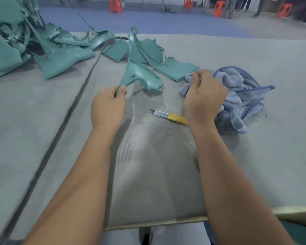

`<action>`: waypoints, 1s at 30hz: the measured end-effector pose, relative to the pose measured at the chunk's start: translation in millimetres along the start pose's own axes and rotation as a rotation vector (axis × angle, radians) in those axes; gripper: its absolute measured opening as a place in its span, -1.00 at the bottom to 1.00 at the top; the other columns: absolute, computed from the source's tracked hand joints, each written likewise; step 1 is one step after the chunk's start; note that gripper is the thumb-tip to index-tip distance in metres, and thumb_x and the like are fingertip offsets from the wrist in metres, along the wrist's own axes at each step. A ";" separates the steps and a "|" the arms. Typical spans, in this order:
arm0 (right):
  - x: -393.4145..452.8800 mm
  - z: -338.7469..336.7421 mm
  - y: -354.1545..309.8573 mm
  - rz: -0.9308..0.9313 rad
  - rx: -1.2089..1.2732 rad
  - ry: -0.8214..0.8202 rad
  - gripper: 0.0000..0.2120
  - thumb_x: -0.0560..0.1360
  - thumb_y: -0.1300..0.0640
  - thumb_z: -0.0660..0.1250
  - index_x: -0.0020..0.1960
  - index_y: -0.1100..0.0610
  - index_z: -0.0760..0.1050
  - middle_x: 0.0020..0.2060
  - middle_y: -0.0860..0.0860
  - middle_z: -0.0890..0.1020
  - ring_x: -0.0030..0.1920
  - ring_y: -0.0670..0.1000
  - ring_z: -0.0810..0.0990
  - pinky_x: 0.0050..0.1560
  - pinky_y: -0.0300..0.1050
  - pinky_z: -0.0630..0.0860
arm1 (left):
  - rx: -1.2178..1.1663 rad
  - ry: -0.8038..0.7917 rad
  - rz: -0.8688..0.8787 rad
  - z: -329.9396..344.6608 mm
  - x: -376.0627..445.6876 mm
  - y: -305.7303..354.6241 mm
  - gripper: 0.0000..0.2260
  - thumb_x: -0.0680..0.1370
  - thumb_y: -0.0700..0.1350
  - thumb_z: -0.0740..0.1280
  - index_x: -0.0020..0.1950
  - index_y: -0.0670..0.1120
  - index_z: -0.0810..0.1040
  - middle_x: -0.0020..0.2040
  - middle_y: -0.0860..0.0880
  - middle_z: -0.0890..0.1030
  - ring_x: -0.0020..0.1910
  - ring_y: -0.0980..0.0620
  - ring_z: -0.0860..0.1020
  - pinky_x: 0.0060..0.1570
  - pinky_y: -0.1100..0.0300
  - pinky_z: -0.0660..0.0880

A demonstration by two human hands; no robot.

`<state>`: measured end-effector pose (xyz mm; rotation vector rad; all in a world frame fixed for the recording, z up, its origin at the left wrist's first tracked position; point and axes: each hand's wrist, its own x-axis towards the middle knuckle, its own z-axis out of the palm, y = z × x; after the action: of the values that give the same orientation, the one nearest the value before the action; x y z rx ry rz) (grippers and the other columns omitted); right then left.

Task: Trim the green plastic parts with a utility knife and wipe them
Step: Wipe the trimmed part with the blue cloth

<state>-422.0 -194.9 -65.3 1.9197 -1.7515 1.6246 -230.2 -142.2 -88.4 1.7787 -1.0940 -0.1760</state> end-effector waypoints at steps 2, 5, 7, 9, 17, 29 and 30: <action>2.0 -5.4 5.2 0.034 -0.112 0.087 -0.78 0.54 0.10 0.19 0.02 0.10 0.59 0.06 0.11 0.53 0.11 0.15 0.45 0.07 -0.06 0.24 | 0.056 -0.028 0.042 2.2 -3.6 2.6 -0.59 0.63 0.09 0.17 -0.19 -0.21 0.51 -0.48 0.00 0.29 -0.44 -0.04 0.28 -0.41 0.12 0.16; 6.7 -8.9 10.8 0.215 -0.126 -0.014 -0.72 0.49 0.10 0.22 0.16 0.00 0.55 0.29 0.10 0.35 0.28 0.12 0.34 0.27 -0.01 0.23 | 0.106 -0.069 0.108 4.5 -8.2 6.1 -0.59 0.63 0.08 0.17 -0.37 -0.07 0.29 -0.48 0.03 0.28 -0.46 -0.01 0.28 -0.43 0.12 0.13; 13.3 -7.4 14.5 0.390 -0.082 -0.123 -0.67 0.51 0.10 0.22 0.26 -0.02 0.49 0.31 0.06 0.35 0.31 0.10 0.34 0.36 0.00 0.13 | 0.110 -0.080 0.128 5.7 -9.3 6.9 -0.58 0.63 0.07 0.17 -0.40 -0.03 0.23 -0.48 0.04 0.28 -0.46 0.00 0.27 -0.44 0.13 0.14; 16.1 -5.9 14.8 0.474 -0.047 -0.173 -0.61 0.54 0.09 0.22 0.36 0.01 0.42 0.35 0.03 0.36 0.36 0.06 0.33 0.41 0.02 0.04 | 0.103 -0.078 0.126 6.4 -9.0 6.4 -0.58 0.62 0.07 0.18 -0.40 -0.03 0.22 -0.48 0.04 0.28 -0.47 0.01 0.28 -0.44 0.13 0.14; 5.3 -3.6 -5.4 0.302 0.643 -0.142 -0.70 0.48 0.10 0.39 -0.35 0.10 0.35 -0.50 -0.02 0.43 -0.45 -0.07 0.40 -0.35 -0.21 0.39 | 0.109 -0.068 0.107 8.6 -7.8 5.4 -0.61 0.61 0.09 0.17 -0.36 -0.06 0.30 -0.48 0.03 0.32 -0.47 0.05 0.32 -0.45 0.14 0.15; -11.9 12.9 0.9 0.080 -0.365 -0.374 -0.50 0.47 0.05 0.31 0.34 0.17 0.28 0.24 0.19 0.35 0.10 0.23 0.47 -0.02 0.06 0.46 | 0.127 -0.102 0.088 9.0 -7.6 7.4 -0.63 0.62 0.09 0.14 -0.09 -0.16 0.54 -0.38 -0.04 0.44 -0.36 -0.04 0.41 -0.37 0.11 0.29; -8.3 12.9 5.1 0.113 -0.291 -0.368 -0.58 0.47 0.12 0.28 0.30 0.19 0.34 0.21 0.19 0.37 0.08 0.22 0.48 -0.05 0.03 0.45 | 0.130 -0.104 0.092 9.1 -7.6 7.7 -0.63 0.62 0.09 0.14 -0.07 -0.16 0.55 -0.36 -0.05 0.45 -0.35 -0.05 0.42 -0.37 0.10 0.30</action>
<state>-416.1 -199.5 -79.7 2.1034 -2.1226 1.0091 -244.2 -143.4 -89.3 1.8466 -1.2845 -0.1453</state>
